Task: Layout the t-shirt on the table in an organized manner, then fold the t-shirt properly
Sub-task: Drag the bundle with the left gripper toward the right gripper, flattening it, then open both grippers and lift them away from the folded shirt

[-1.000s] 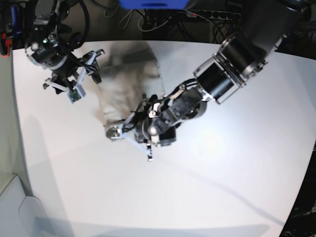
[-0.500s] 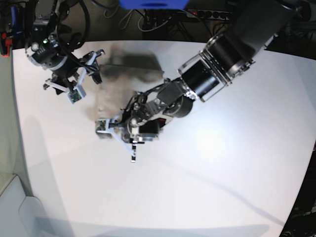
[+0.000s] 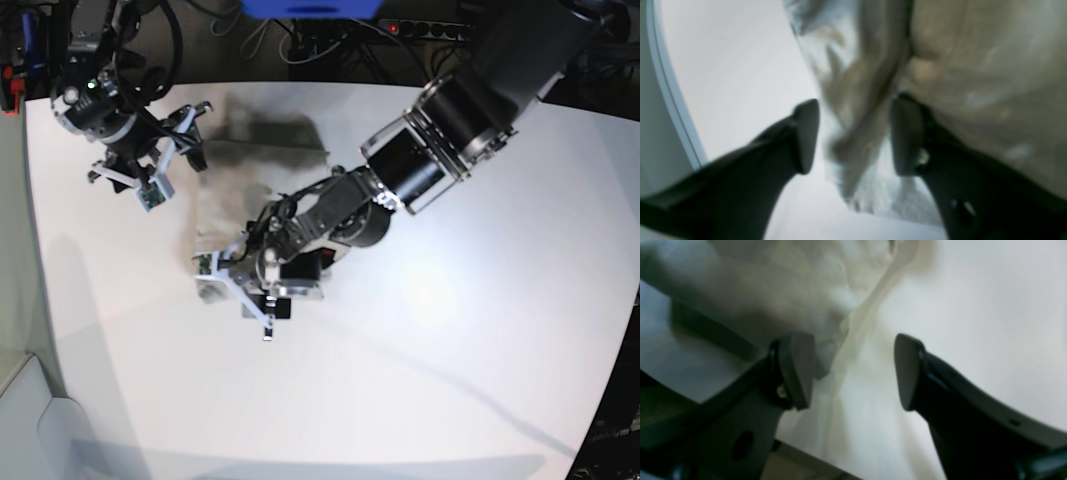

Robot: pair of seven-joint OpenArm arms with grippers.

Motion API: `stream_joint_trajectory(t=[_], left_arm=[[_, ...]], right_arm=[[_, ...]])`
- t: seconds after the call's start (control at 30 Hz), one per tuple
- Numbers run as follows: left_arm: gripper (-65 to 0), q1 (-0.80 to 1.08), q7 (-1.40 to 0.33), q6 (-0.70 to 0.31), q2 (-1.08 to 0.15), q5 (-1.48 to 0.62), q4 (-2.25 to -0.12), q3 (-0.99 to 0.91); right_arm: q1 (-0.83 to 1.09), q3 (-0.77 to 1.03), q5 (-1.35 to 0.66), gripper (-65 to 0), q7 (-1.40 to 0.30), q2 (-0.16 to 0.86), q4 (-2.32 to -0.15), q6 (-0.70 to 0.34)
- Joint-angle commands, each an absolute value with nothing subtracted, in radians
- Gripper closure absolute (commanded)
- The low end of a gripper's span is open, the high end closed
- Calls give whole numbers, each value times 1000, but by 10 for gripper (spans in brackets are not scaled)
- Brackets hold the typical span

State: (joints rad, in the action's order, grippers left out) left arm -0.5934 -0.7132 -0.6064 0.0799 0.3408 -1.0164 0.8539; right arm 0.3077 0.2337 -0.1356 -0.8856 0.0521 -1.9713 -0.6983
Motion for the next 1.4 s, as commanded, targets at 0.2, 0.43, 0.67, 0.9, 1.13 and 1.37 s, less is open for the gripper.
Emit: stream_joint_trajectory(t=[0.2, 0.43, 0.67, 0.9, 1.13, 1.37], left_arm=[[-353, -619, -710, -593, 84, 423, -1107, 831], [-353, -562, -710, -591, 65, 427, -1334, 607], [-352, -444, -757, -599, -22, 421, -1512, 320], [-351, -266, -828, -602, -99, 418, -1736, -15], [-351, -50, -831, -604, -166, 418, -1897, -263], [-351, 120, -826, -607, -183, 418, -1971, -461]], right_arm=[[285, 237, -143, -381, -866, 58, -1989, -698], [285, 236, -143, -382, -862, 51, -1989, -698], [259, 229, -145, -380, -866, 12, -1989, -698], [189, 140, -145, -314, -868, -35, -1991, -698], [168, -48, -147, -147, -868, -73, -1983, -698], [168, -104, -147, -31, -858, -79, -1896, -698]])
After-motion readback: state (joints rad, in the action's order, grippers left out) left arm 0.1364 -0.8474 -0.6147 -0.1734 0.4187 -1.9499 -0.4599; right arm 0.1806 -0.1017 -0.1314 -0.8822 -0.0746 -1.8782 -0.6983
